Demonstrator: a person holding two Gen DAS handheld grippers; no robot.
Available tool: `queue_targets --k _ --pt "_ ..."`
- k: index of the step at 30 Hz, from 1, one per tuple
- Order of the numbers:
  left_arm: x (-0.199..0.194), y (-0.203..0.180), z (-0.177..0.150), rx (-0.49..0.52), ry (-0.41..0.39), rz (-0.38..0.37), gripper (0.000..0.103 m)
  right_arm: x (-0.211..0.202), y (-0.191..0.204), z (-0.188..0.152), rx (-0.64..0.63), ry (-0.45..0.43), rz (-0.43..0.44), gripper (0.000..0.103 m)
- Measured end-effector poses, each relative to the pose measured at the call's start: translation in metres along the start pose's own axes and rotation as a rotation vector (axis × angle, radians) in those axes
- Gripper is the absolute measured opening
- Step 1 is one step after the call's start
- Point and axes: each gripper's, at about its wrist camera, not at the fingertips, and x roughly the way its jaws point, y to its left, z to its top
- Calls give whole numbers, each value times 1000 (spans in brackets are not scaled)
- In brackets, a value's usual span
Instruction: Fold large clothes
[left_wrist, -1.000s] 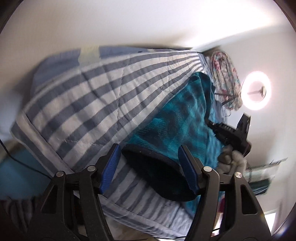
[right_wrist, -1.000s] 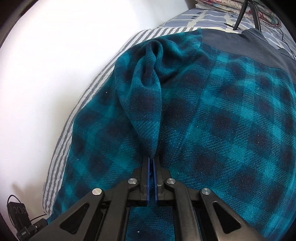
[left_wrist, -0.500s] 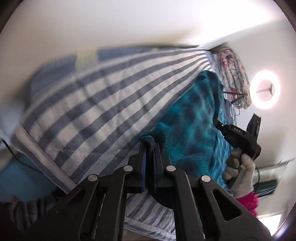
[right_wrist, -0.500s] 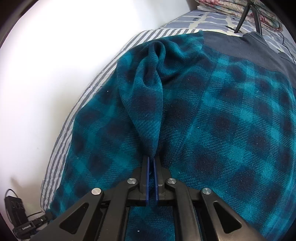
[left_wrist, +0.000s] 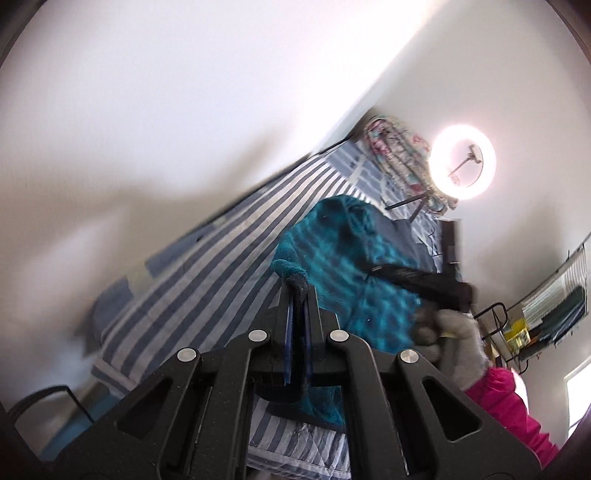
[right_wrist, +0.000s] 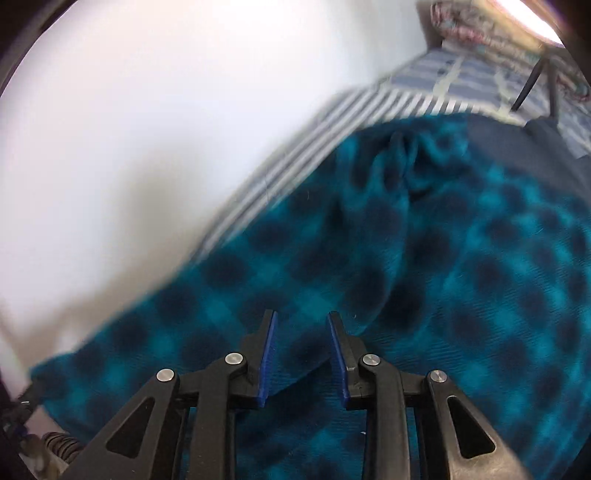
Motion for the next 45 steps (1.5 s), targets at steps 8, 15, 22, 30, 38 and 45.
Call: queue_targets --k 8,15,22,30,38,45 --pt "4 -18 -9 68 47 -58 2 34 -7 16 69 125 8 33" --pt "1 -40 -23 147 79 -124 2 16 21 83 29 62 -20 64" --pt "4 -49 -26 188 100 -147 2 63 41 135 69 126 -105 64" --pt "11 -47 -27 200 119 -132 2 105 30 147 83 187 -178 0" --pt "6 -52 -25 258 74 -91 2 36 1 171 169 -3 27 0" --pt "23 -91 -62 473 127 -73 2 -65 -75 137 253 -197 210 0"
